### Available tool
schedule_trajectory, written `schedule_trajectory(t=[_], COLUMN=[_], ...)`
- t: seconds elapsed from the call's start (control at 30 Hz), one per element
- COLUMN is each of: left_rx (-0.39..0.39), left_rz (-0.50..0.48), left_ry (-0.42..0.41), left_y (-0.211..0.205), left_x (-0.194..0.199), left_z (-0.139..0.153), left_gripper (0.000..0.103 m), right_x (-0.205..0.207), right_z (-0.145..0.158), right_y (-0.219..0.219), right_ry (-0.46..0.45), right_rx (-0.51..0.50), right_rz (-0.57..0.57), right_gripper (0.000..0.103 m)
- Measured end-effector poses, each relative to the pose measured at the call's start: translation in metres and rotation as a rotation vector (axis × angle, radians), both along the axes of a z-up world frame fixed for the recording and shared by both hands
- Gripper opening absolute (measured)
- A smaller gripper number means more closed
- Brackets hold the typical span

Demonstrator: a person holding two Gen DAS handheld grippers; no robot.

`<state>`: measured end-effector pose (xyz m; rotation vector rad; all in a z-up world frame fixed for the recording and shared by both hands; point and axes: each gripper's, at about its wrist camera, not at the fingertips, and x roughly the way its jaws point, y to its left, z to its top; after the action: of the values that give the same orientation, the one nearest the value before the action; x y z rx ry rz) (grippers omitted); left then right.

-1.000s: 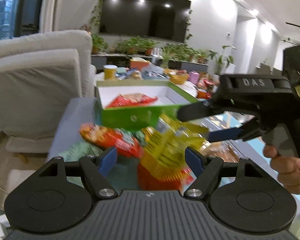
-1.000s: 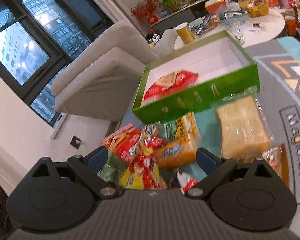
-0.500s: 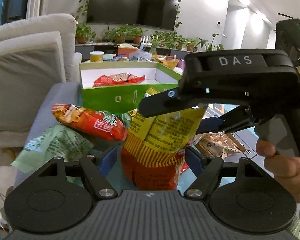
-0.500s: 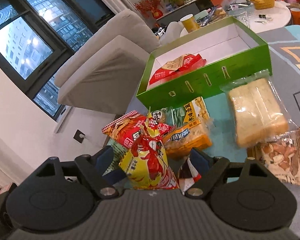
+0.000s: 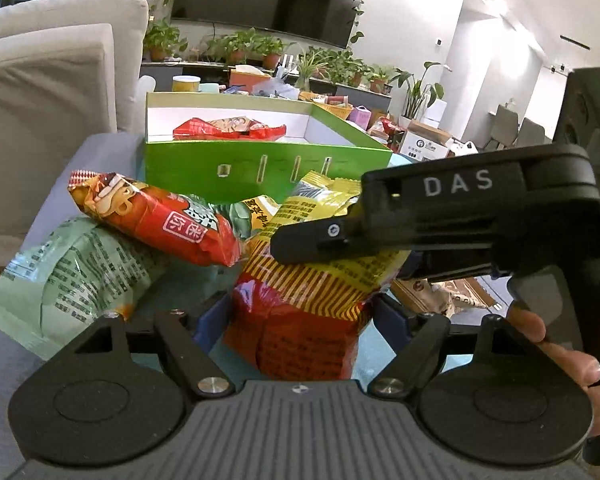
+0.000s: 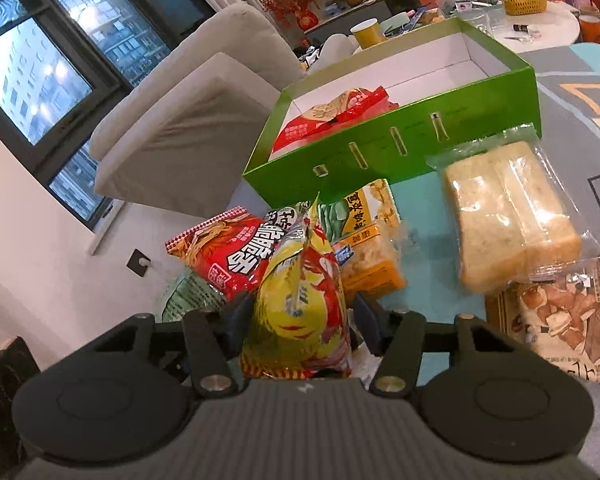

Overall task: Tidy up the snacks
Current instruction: 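Close the right gripper on the yellow bag's top while the left gripper grips its red base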

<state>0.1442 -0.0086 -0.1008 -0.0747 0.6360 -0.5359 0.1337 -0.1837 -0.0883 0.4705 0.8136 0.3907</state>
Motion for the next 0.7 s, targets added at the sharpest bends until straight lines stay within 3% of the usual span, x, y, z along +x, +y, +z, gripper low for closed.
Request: schedule_trajectory(t=[0.17, 0.53, 0.7], left_rx=[0.018, -0.014, -0.038], left_rz=[-0.003, 0.007, 0.026], left_ry=[-0.025, -0.044, -0.053], left_y=[-0.004, 0.002, 0.004], left_x=[-0.006, -0.009, -0.015], left_z=[0.001, 0.001, 0.009], left_gripper=[0.072, 0.060, 0.057], right_x=[-0.001, -0.006, -0.008], right_z=[-0.001, 0.000, 0.004], right_y=[-0.003, -0.002, -0.006], right_ry=[0.000, -0.024, -0.016], right_rx=[0.024, 0.025, 0.076], right_rz=[-0.003, -0.005, 0.002], right_gripper=[0.060, 0.060, 0.059])
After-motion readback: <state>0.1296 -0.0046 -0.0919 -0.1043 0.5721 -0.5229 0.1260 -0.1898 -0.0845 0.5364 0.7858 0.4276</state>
